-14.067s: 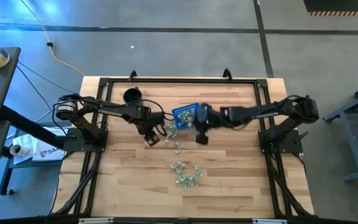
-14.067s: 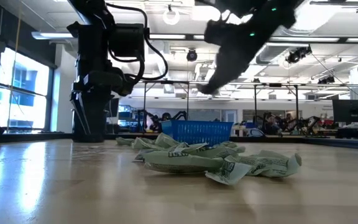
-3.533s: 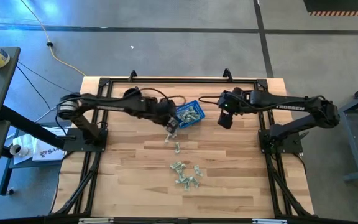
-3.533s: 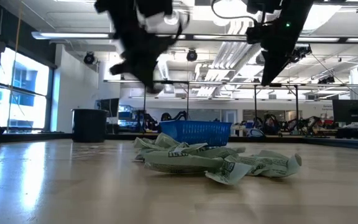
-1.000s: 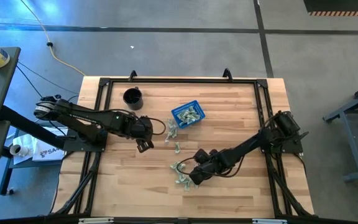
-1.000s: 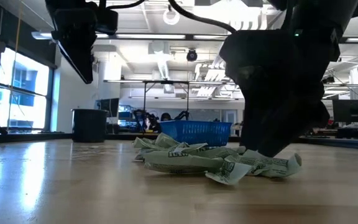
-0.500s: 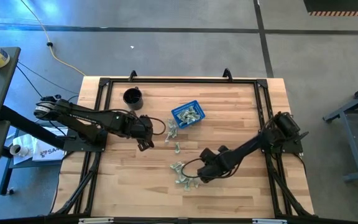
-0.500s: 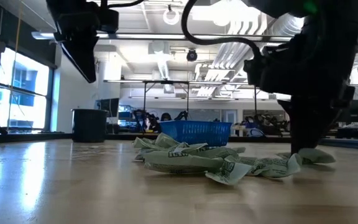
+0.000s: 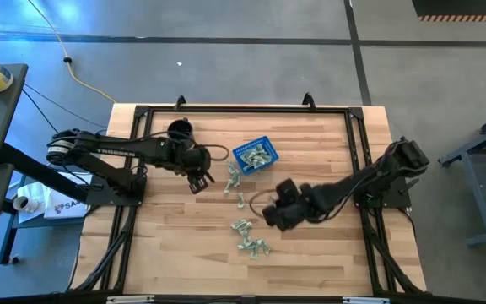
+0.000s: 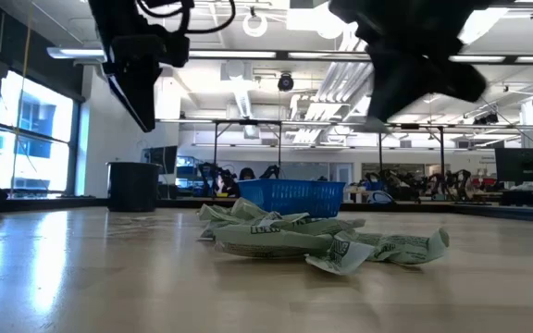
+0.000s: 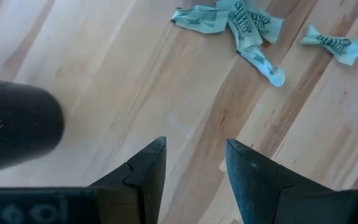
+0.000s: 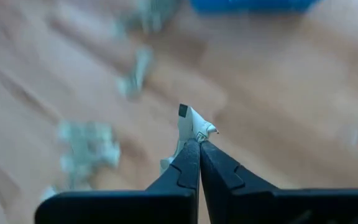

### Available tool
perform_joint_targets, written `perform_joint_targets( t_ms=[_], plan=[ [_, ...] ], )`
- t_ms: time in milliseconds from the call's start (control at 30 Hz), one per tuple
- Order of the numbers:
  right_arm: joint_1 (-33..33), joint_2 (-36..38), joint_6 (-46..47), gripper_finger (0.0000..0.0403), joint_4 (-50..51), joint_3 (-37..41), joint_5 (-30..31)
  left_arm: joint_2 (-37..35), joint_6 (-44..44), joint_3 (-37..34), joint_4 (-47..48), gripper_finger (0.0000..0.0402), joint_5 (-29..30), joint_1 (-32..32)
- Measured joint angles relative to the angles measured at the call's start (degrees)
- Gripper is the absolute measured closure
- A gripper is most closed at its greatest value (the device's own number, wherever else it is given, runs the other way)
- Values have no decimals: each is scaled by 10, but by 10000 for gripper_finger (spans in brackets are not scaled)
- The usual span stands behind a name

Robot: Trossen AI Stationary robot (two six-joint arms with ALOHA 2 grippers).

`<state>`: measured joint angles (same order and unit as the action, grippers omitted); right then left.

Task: Pick and place Stevia / Truvia into bins
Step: Put the green stevia packet into the blue bin

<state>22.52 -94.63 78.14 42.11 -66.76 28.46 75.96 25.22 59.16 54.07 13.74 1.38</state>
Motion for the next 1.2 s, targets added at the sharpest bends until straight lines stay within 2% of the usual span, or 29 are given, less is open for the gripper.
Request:
perform_joint_targets(
  t_ms=[167, 267, 433, 600, 700, 800, 967, 1067, 1200],
  plan=[
    [-77, 48, -81, 402, 3, -6, 63, 0, -32, 0, -31, 202, -25, 42],
    [-143, 75, -158, 402, 6, -6, 64, 0, -40, 0, -63, 202, -46, 71],
    [-271, 85, -327, 402, 1, -6, -3, 0, -54, 0, -130, 202, -104, 126],
    [-372, 63, -506, 402, -77, -6, -91, 0, -53, 0, -175, 202, -118, 176],
    [-415, 35, -573, 402, -129, -7, -154, 0, -33, 0, -165, 202, -119, 202],
    [-438, -4, -602, 402, -145, -7, -216, 0, -15, 0, -149, 202, -119, 223],
    [-439, -73, -645, 384, -205, -7, -278, 0, -14, 0, -139, 202, -119, 252],
    [-432, -88, -641, 350, -201, -7, -302, 0, -14, 0, -127, 202, -126, 268],
    [-421, -76, -621, 282, -169, -7, -303, 7, -24, 0, -133, 202, -182, 290]
  ],
)
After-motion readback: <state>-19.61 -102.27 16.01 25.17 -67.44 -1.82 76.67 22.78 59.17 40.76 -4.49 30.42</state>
